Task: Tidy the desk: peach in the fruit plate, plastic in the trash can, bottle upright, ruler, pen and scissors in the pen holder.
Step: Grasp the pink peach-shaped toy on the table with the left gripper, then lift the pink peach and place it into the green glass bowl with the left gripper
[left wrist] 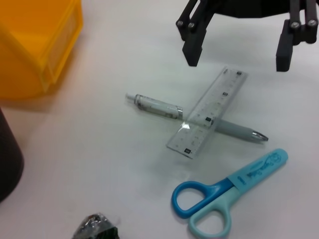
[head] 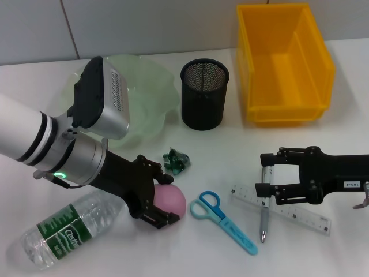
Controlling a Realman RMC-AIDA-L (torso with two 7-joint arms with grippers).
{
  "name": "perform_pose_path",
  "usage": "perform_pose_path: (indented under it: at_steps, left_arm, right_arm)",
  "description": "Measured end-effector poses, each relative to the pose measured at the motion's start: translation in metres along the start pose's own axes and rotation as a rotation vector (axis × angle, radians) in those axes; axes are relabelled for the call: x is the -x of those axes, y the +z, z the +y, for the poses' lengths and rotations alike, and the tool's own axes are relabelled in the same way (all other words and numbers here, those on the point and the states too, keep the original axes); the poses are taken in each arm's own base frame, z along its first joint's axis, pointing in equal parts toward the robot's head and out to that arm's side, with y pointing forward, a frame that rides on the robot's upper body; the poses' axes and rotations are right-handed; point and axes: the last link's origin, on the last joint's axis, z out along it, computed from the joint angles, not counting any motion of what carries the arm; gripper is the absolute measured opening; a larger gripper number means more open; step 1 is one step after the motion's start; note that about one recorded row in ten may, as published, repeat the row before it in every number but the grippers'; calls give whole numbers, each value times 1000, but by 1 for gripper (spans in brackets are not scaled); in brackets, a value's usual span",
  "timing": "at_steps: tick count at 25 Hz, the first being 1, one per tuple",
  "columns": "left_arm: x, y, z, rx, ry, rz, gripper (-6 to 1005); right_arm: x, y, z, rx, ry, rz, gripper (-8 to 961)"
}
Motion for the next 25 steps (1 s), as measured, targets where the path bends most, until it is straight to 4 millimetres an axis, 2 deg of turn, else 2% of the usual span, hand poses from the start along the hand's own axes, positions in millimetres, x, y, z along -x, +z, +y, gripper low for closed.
perform_pose_path:
  at_steps: [6, 12, 18, 21, 25]
  left_arm:
    - [-1, -1, -2, -18, 9, -5, 820]
    - [-1, -3, -4, -31, 11, -2, 635]
    - [-5, -14, -9, -54, -26, 67, 388]
    - [-9, -25, -10, -49, -63, 143, 323]
    - [-10, -45, -15, -72, -118, 276, 284]
  right_arm:
    - [0, 0, 1, 4, 0, -1, 799]
    - [0, 0, 1, 4, -1, -1, 799]
    - [1, -1, 0, 2, -2, 0, 799]
    - [1, -1, -1, 0, -4, 2, 798]
    - [2, -1, -1, -1, -8, 2, 798]
